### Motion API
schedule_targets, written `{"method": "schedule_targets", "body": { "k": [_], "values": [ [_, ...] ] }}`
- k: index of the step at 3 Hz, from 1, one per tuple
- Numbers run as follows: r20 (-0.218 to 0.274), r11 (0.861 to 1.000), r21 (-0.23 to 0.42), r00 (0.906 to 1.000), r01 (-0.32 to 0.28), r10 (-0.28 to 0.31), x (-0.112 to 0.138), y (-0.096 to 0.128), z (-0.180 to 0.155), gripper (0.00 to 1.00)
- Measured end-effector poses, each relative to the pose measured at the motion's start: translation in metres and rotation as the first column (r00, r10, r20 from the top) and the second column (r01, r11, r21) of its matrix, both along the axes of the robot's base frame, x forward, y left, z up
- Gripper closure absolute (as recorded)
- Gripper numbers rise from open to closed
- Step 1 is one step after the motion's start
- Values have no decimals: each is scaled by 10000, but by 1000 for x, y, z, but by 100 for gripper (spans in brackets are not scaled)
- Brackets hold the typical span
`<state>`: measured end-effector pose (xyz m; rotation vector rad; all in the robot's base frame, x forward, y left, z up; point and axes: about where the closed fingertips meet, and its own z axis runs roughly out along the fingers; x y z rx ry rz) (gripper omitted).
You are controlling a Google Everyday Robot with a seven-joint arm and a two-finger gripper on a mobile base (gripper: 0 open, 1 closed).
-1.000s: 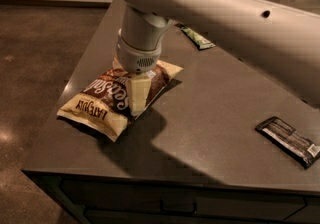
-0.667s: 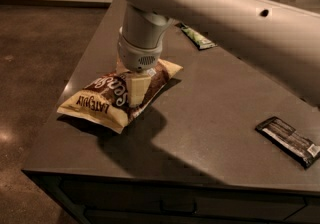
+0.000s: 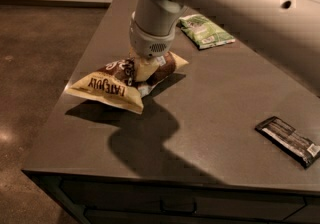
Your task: Move brown chip bag near green jalapeno chip bag
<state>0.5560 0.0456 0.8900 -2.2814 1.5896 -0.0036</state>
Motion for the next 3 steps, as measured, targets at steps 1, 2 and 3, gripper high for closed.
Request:
{"method": "schedule_targets", "body": {
  "k": [1,2,3],
  "values": [
    [419,9961,129,9953,872,-876,22,-26,18,100],
    [799,9821,224,9789,1869,-1881,49,-54,33,100],
    [1098,9542,399,9478,2966,-2992,78,-87,43,100]
  ]
}}
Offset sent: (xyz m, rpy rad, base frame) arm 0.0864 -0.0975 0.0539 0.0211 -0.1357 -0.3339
